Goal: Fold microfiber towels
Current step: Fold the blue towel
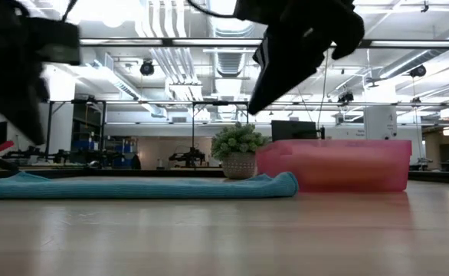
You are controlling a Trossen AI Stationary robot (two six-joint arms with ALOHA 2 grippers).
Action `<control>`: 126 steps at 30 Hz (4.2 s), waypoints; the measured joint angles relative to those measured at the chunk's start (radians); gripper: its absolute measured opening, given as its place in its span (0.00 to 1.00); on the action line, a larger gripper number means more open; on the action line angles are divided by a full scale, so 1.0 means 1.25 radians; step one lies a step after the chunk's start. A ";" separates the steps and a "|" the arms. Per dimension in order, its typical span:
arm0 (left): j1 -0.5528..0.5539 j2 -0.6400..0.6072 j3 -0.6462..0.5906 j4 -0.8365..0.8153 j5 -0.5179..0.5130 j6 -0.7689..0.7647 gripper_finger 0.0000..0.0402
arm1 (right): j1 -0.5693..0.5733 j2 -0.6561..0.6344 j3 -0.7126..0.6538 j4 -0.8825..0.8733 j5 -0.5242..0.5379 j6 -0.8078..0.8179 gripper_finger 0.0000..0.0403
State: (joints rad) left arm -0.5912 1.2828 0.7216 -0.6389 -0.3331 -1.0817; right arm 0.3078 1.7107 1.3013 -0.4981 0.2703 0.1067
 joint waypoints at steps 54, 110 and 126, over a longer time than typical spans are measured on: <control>0.140 0.341 0.294 0.110 0.032 0.559 0.44 | -0.022 -0.215 -0.452 0.627 0.000 -0.117 0.02; 0.154 0.278 0.280 0.191 -0.033 0.556 0.00 | -0.012 -0.059 -0.457 0.821 0.017 -0.165 0.58; 0.152 0.257 0.280 0.189 -0.031 0.554 0.00 | -0.011 0.136 -0.250 0.694 0.130 -0.199 0.69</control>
State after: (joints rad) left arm -0.4011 1.6047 1.0710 -0.4027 -0.3717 -0.3889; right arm 0.2943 1.8802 0.9891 0.3697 0.4333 -0.1426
